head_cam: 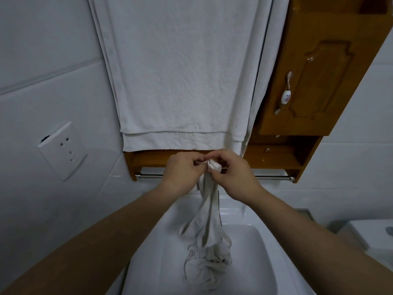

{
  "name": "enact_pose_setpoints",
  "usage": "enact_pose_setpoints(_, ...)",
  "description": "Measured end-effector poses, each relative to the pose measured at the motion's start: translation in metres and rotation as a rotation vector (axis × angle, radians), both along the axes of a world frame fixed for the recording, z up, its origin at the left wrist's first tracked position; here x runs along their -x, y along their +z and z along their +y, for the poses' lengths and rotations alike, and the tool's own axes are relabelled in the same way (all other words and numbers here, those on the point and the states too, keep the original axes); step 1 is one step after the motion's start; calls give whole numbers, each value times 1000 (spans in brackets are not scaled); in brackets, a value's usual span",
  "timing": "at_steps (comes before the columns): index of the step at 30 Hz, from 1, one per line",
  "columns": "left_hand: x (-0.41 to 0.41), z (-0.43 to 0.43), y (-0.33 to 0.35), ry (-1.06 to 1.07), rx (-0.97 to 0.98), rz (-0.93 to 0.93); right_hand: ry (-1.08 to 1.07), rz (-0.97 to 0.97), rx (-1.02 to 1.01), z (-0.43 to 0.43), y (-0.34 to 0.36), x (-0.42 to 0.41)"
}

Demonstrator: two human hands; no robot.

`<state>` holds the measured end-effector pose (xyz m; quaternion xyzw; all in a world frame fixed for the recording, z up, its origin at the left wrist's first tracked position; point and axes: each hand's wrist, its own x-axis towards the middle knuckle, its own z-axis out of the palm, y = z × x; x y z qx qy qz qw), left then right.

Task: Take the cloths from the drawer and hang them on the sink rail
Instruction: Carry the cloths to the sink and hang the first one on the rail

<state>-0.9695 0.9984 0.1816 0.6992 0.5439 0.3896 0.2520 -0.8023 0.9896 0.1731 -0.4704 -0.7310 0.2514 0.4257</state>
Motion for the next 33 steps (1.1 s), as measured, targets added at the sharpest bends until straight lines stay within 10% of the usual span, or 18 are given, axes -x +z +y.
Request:
enact_pose_setpoints(20, 15, -10, -24, -279, 440, -115, 228, 481, 424, 3, 27, -53)
enact_pose_setpoints(23, 13, -10, -22, -279, 412, -125, 164, 318, 388, 1, 34, -59)
enact_pose_setpoints(29, 16, -7, -5, -254, 146, 476, -31, -467, 255, 4, 35, -66)
enact_pose_setpoints(33, 12, 4, 13, -218, 3, 770, -91, -529, 240, 10, 27, -62)
